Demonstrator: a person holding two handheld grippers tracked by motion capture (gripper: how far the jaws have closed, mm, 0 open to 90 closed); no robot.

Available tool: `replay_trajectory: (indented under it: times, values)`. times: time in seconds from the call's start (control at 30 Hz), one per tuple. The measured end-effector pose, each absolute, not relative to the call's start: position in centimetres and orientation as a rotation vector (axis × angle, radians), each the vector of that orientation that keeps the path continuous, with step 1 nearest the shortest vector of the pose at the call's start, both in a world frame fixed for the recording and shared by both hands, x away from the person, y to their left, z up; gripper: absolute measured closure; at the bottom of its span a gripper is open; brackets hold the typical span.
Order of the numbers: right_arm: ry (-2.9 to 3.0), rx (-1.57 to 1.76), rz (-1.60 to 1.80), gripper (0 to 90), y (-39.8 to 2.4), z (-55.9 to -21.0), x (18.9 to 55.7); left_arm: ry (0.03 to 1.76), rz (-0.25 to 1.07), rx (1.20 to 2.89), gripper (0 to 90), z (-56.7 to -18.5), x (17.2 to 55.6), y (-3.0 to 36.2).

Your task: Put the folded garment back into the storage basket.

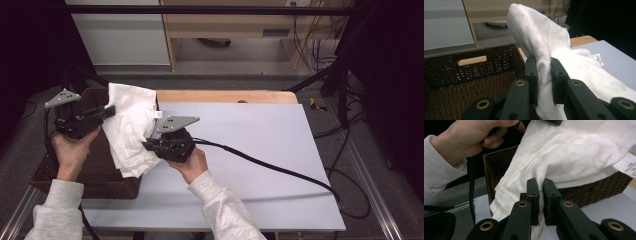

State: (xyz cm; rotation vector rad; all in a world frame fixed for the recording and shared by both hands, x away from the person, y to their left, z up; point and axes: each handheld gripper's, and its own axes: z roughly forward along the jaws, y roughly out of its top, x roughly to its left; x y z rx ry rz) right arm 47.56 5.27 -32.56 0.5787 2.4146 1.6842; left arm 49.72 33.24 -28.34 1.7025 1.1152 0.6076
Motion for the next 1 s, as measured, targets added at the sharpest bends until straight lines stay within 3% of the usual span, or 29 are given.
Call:
replay_trajectory:
  times: [1.0]
  values:
    - [2.439,0.538,1.668,85.3,10.3,-32.7,48.4,1.182,0.666,1.658,78.7,-28.7,49.4,37.6]
